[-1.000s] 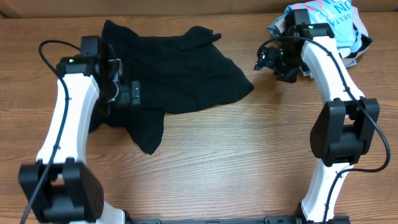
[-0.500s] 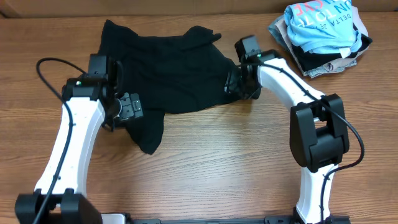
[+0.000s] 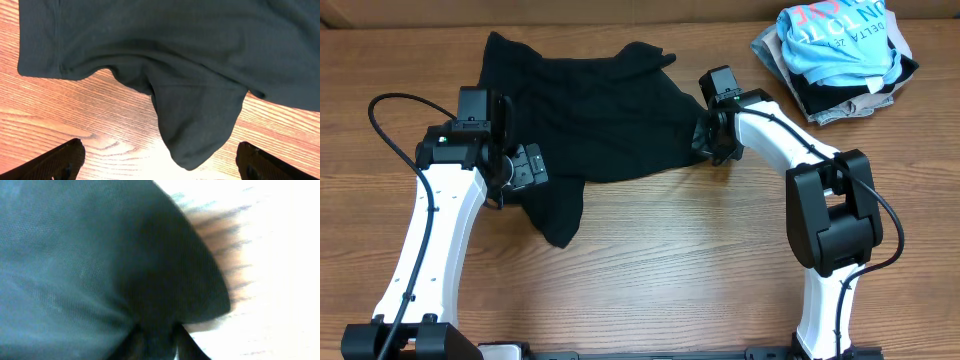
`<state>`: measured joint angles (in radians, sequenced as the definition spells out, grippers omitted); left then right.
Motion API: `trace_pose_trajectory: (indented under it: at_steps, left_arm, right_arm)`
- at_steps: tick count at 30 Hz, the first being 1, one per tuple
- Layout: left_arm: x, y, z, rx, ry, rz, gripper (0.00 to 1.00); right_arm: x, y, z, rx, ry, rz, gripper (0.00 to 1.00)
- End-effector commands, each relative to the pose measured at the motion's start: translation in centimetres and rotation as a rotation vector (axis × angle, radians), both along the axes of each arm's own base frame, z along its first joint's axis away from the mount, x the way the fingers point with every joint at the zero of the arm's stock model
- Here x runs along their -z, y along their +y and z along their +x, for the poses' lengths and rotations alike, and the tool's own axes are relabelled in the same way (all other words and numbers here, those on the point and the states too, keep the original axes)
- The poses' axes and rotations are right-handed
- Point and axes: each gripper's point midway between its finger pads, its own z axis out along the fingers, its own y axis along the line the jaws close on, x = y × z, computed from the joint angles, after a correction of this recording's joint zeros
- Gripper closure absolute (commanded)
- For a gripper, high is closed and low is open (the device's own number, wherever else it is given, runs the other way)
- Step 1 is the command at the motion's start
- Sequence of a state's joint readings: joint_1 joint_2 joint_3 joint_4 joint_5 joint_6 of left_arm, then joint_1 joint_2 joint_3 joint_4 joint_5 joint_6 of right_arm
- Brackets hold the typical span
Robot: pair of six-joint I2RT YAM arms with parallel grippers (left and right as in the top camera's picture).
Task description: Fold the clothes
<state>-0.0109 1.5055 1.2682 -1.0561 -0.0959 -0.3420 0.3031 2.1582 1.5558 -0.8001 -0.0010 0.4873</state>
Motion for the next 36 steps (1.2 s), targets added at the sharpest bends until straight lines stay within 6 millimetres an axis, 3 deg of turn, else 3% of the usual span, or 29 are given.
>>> trace_pose_trajectory:
  at_steps: [1, 5, 9, 11, 14, 15, 19, 23, 30, 36]
  left_arm:
    - [-0.3, 0.6, -0.1, -0.032, -0.016, 0.011, 0.00]
    - [-0.4, 0.6, 0.2, 0.025, -0.022, 0.031, 0.00]
    - [-0.5, 1.1, 0.2, 0.032, -0.019, 0.065, 0.00]
    - [-0.5, 1.3, 0.3, 0.029, -0.024, 0.076, 0.00]
    - [-0.6, 1.3, 0.7, 0.028, -0.039, 0.077, 0.00]
    - [-0.7, 1.3, 0.8, 0.028, -0.043, 0.076, 0.00]
    - [-0.7, 1.3, 1.0, 0.028, -0.052, 0.075, 0.00]
    - [-0.4, 1.2, 1.1, 0.030, -0.046, 0.070, 0.00]
    - [0.0, -0.1, 1.1, 0.054, -0.036, -0.001, 0.00]
    - [1.1, -1.0, 0.9, 0.073, 0.005, -0.031, 0.00]
  right_arm:
    - [-0.2, -1.6, 0.2, 0.039, -0.004, -0.023, 0.96]
    - [-2.0, -3.6, -1.1, 0.057, 0.050, -0.041, 0.96]
    - [-4.9, -5.7, -4.4, 0.067, 0.149, -0.066, 0.96]
    - [-6.4, -6.1, -5.9, 0.023, 0.181, -0.063, 0.89]
    - [-7.9, -6.1, -6.9, -0.019, 0.182, -0.059, 0.65]
    - [-8.1, -6.1, -6.8, -0.023, 0.174, -0.057, 0.62]
    - [-7.8, -4.0, -4.6, -0.079, 0.088, 0.015, 0.54]
    - [-7.6, -2.8, -3.1, -0.098, 0.031, 0.038, 0.36]
    - [-6.5, -6.7, -6.0, 0.095, 0.175, -0.008, 0.28]
    - [-3.0, -7.3, -8.1, 0.129, 0.235, -0.008, 0.27]
